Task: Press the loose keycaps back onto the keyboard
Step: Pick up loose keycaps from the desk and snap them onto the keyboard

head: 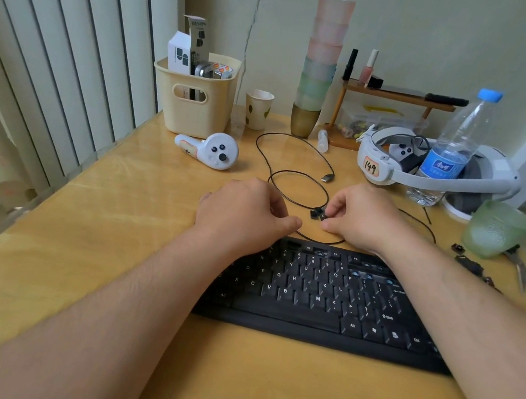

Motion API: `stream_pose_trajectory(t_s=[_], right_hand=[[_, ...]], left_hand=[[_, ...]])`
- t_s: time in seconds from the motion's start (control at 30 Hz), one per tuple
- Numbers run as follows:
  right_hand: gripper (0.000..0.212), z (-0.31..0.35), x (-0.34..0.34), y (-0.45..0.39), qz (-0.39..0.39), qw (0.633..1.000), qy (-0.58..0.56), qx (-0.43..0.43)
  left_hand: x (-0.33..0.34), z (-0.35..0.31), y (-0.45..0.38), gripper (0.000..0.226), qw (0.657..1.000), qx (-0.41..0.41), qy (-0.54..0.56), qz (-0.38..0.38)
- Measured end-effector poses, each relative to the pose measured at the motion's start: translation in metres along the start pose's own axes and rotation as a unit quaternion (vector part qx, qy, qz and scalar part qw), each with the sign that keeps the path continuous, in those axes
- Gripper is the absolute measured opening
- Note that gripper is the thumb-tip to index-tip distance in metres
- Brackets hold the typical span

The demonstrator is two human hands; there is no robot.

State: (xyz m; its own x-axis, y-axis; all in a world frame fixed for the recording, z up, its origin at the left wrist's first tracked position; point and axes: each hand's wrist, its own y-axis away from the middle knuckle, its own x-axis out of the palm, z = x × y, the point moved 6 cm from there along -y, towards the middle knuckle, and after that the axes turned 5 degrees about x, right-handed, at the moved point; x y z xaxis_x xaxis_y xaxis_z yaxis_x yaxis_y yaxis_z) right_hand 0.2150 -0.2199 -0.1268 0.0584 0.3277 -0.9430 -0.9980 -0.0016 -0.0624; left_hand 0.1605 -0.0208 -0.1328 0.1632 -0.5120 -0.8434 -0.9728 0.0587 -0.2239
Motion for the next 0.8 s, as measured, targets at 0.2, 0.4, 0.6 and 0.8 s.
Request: stream_pose_trajectory(t_s=[0.2,0.4,0.6,0.8], right_hand=[[0.017,-0.005,-0.01,0.005,-0.013,0.999,0.008,0.028],[0.015,-0.016,-0.031,0.038,-0.081,0.995,-0.053,-0.009],[0.029,-0.011,-0.022,0.059,0.036,0.852,-0.522,0.005],[0.026,0.002,-0.001,0.061,0.145,0.736,-0.66,0.026]], left_hand=[[-0.003,-0.006,0.002,0.021,0.998,0.043,0.036,-0.005],[-0.006,-0.025,0.006,0.009,0.986,0.152,0.053,-0.037],[-0.005,-0.038,0.012,0.013,0.974,0.197,0.095,-0.063],[-0.01,-0.049,0.02,0.022,0.951,0.221,0.195,-0.09]])
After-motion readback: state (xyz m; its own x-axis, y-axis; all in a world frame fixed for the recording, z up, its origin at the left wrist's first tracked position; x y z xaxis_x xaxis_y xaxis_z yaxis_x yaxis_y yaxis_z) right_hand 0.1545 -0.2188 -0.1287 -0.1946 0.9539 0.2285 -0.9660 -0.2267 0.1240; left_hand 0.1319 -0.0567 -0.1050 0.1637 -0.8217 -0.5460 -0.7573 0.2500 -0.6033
